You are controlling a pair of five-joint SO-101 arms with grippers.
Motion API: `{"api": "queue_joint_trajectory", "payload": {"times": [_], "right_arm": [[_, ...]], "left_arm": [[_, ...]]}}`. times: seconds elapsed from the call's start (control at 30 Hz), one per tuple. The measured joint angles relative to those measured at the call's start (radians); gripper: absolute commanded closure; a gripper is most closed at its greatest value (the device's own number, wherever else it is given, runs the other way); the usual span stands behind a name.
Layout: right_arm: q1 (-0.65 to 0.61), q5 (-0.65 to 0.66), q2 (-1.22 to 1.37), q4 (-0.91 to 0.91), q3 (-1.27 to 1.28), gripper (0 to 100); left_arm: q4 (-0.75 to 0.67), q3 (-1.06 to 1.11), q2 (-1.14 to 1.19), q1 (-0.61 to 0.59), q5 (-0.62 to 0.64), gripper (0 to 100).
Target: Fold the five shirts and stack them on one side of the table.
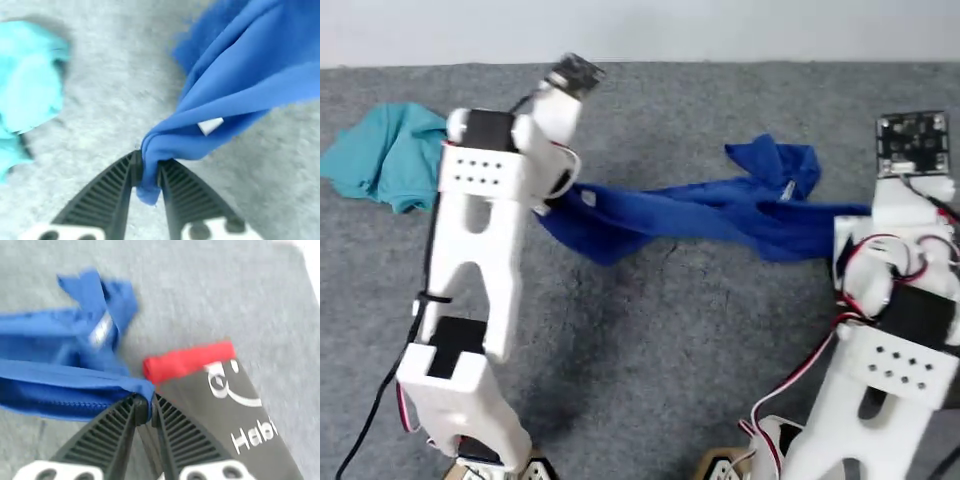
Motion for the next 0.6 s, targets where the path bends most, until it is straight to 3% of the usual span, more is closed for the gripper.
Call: {"api": "queue_joint_trajectory", "payload": {"times": [0.23, 0.6], "right_arm": [[-0.069, -0.092, 0.000, -0.184, -0.066, 99.0], [-0.133, -0.135, 0.000, -0.149, -0.574, 99.0]], "left_arm": [[0.005, -0.275, 0.000, -0.034, 0.000, 99], [0.006, -0.836, -0.002, -0.034, 0.000, 99]]}}
